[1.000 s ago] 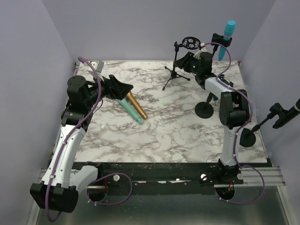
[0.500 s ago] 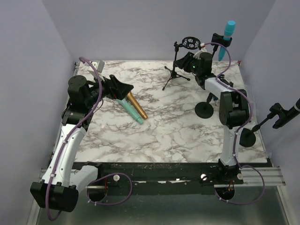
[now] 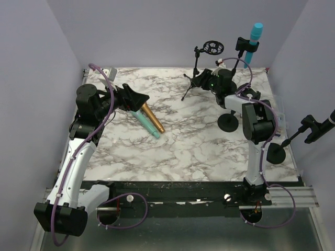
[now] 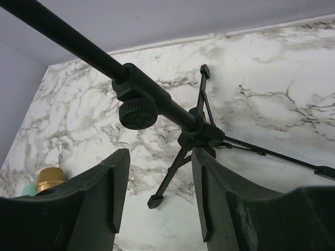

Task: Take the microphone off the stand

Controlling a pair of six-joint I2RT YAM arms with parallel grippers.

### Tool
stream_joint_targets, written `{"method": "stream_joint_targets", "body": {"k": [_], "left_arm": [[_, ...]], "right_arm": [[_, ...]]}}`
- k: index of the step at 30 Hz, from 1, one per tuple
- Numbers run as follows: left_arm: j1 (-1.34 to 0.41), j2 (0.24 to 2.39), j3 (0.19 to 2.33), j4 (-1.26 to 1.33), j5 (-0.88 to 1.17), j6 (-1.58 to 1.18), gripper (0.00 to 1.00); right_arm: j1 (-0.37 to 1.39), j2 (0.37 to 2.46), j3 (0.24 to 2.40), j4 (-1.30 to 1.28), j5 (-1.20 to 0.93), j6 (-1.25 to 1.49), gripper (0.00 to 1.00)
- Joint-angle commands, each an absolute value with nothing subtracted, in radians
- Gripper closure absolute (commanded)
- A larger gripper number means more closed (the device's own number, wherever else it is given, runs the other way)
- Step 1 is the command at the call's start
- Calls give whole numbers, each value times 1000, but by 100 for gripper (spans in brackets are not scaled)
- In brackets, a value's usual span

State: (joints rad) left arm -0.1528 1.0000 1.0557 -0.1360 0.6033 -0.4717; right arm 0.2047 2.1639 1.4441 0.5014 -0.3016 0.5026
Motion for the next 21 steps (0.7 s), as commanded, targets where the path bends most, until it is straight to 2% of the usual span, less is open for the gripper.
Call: {"method": "stream_joint_targets", "body": {"k": [1,8,11,21], "left_arm": [[-158,1004,1048,-110,632,-472,14],[-158,1010,1046,-103,636,-479,13],[-158,1009,1044,-103,628,-479,7],[-158,1013,1044,-99,640,-481,7]], "right_arm": [[207,2119,1412,623,-261,505,41],[207,2108,1400,695,-241,535,40],[207,2119,1428,683,-235,535,41],[207,2155,1494,626,-249,505,51]]}}
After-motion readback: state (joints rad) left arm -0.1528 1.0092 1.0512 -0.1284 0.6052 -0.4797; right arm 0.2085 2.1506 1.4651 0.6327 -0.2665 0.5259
